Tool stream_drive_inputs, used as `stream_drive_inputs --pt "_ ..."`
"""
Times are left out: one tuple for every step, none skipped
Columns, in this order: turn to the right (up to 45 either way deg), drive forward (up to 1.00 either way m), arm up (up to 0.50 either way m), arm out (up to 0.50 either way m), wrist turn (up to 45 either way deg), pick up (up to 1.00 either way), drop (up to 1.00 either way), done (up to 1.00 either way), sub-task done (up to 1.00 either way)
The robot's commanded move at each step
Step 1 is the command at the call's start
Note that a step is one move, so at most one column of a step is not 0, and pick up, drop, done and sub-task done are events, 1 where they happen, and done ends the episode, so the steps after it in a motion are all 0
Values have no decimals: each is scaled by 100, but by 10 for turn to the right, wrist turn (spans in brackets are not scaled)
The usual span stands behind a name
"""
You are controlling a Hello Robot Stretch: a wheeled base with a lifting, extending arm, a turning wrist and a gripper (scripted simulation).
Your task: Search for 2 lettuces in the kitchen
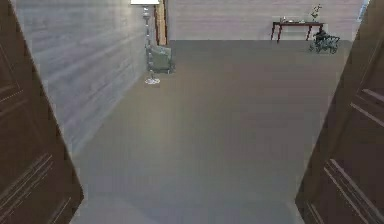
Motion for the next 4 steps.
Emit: stream_drive_inputs --pt "0 100 0 0 0 0 0 0 0" --pt "0 100 0 0 0 0 0 0 0" --pt "0 100 0 0 0 0 0 0 0" --pt "30 0 0 0 0 0 0 0 0"
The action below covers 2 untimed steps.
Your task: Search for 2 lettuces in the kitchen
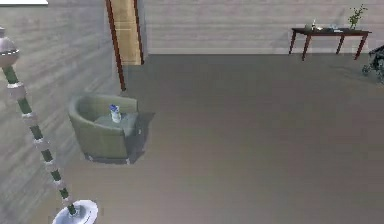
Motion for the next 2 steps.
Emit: stream_drive_inputs --pt "0 100 0 0 0 0 0 0 0" --pt "0 100 0 0 0 0 0 0 0"
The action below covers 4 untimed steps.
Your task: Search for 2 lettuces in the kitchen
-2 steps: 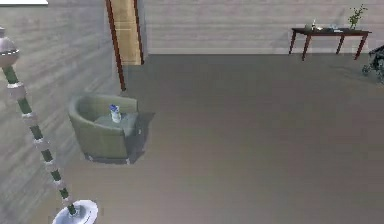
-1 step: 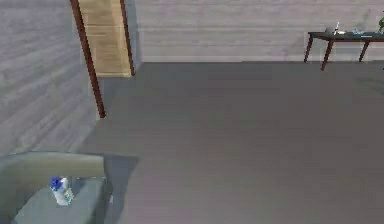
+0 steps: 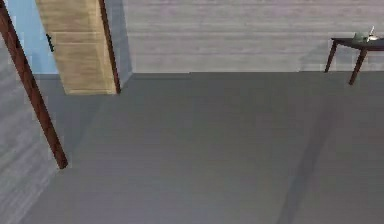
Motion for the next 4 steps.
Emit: stream_drive_inputs --pt "0 45 0 0 0 0 0 0 0" --pt "-240 0 0 0 0 0 0 0 0" --pt "0 100 0 0 0 0 0 0 0" --pt "0 65 0 0 0 0 0 0 0"
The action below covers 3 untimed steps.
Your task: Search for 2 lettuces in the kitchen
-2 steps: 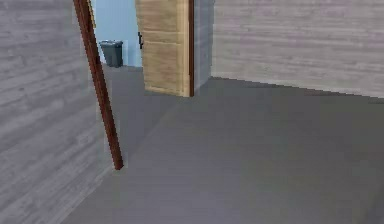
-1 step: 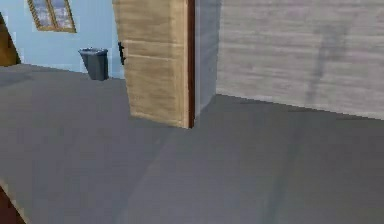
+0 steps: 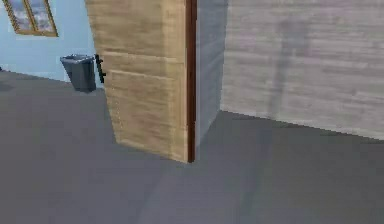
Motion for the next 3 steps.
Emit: stream_drive_inputs --pt "-240 0 0 0 0 0 0 0 0" --pt "0 45 0 0 0 0 0 0 0" --pt "-390 0 0 0 0 0 0 0 0"
